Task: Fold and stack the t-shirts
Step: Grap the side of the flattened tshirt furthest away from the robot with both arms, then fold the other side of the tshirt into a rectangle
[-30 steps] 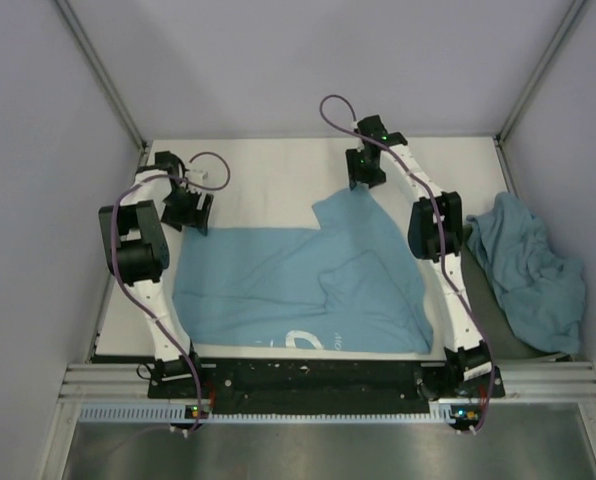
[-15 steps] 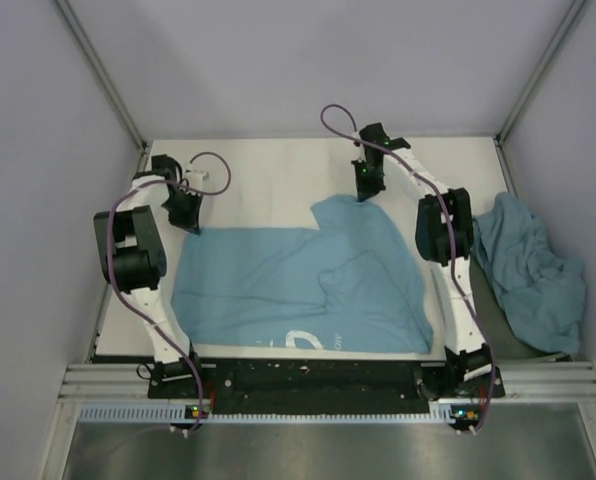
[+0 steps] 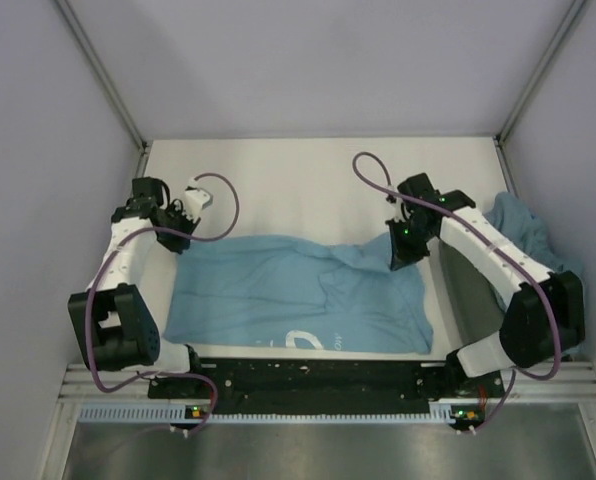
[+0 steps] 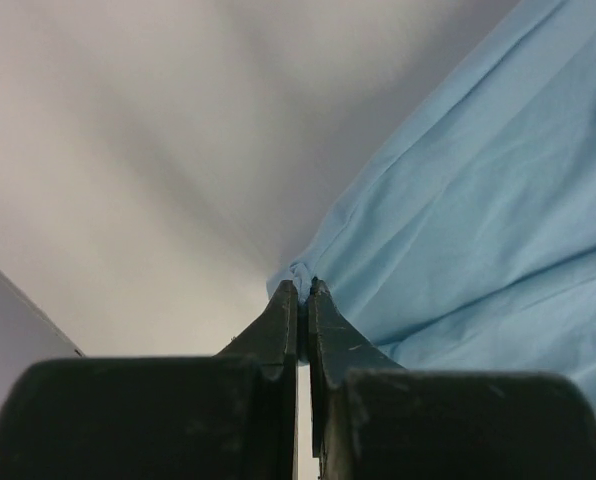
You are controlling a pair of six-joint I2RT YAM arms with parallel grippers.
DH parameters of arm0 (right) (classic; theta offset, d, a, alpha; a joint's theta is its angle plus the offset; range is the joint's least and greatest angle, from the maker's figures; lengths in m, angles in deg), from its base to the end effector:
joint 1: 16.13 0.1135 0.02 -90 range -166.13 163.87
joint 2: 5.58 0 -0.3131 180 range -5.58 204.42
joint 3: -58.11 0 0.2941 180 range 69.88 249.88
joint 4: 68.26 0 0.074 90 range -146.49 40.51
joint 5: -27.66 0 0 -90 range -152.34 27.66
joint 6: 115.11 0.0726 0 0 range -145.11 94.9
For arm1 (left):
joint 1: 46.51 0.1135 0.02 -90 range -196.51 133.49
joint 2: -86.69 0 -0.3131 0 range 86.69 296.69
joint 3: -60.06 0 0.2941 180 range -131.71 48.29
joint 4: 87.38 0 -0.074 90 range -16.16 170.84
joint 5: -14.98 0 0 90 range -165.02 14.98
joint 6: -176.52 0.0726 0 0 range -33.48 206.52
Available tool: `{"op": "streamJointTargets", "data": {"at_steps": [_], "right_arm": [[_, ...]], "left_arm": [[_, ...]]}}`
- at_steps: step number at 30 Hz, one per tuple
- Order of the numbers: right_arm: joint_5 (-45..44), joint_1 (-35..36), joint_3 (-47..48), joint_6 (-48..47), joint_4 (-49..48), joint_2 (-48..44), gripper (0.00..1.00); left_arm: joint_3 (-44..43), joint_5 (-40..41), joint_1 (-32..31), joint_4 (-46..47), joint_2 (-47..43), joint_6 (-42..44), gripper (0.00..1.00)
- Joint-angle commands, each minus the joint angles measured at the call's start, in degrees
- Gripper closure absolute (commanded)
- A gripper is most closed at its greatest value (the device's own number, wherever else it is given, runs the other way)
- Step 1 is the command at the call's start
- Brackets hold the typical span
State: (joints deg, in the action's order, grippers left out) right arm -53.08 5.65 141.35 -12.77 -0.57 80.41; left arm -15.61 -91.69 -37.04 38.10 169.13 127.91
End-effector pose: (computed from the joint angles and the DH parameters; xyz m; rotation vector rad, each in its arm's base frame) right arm 0.3120 0.1372 0.2745 -0.2732 2.8273 0.3635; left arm 0.3386 0.0354 0.2633 0.7986 2.4423 -0.0576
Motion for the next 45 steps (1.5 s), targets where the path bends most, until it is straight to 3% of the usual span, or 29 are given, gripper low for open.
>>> {"op": "streamJointTargets", "data": {"at_steps": [1, 7, 18, 23, 25, 27, 29, 32, 35, 38, 40, 43, 45], "right_arm": [[-0.4, 0.7, -11.2, 6.4, 5.9, -7.7, 1.0], [-0.5, 0.9, -19.2, 10.3, 7.4, -16.4, 1.0], [0.7, 2.6, -21.7, 13.5, 6.1, -17.7, 1.0], [1.7, 3.2, -26.5, 15.8, 4.2, -16.9, 1.0], [2.3, 3.2, -27.9, 16.2, 3.9, -16.5, 0.95], [2.3, 3.3, -28.5, 16.4, 4.0, -16.3, 0.69], [2.7, 3.4, -28.1, 16.1, 4.8, -17.0, 0.57], [1.3, 3.4, -24.2, 15.7, 7.4, -19.7, 0.51], [0.2, 4.8, -17.7, 15.0, 6.7, -21.6, 0.5], [-0.4, 8.8, -14.1, 14.2, -0.8, -20.5, 0.51], [0.9, 12.0, -13.0, 14.3, -8.4, -17.8, 0.65], [4.4, 14.1, -12.3, 14.3, -18.8, -11.2, 0.88], [5.2, 15.2, -11.2, 13.2, -22.9, -5.5, 0.99]], "left_arm": [[3.9, 1.0, 1.1, -4.1, -2.9, 6.7, 1.0], [6.9, 3.4, 2.1, -3.9, -3.6, 9.2, 1.0], [5.6, 5.7, 2.5, -2.5, -3.0, 12.0, 1.0], [6.8, 7.1, 2.7, -7.1, -2.4, 12.4, 1.0], [8.0, 7.3, 3.3, -8.6, -2.9, 13.5, 0.88], [8.6, 7.3, 3.9, -10.4, -3.3, 15.4, 0.65], [8.0, 7.1, 5.0, -13.1, -4.1, 17.7, 0.48], [2.9, 3.5, 7.8, -20.9, -5.2, 22.2, 0.28], [-3.1, -0.6, 8.4, -28.8, -5.4, 25.9, 0.28], [-5.4, -6.8, 6.7, -29.3, -5.0, 23.1, 0.44], [-3.4, -6.5, 3.4, -24.7, -4.6, 18.3, 0.55], [0.8, -2.4, -1.7, -13.0, -4.5, 11.0, 0.59], [2.7, 1.1, -4.6, -6.8, -3.5, 8.1, 0.67]]}}
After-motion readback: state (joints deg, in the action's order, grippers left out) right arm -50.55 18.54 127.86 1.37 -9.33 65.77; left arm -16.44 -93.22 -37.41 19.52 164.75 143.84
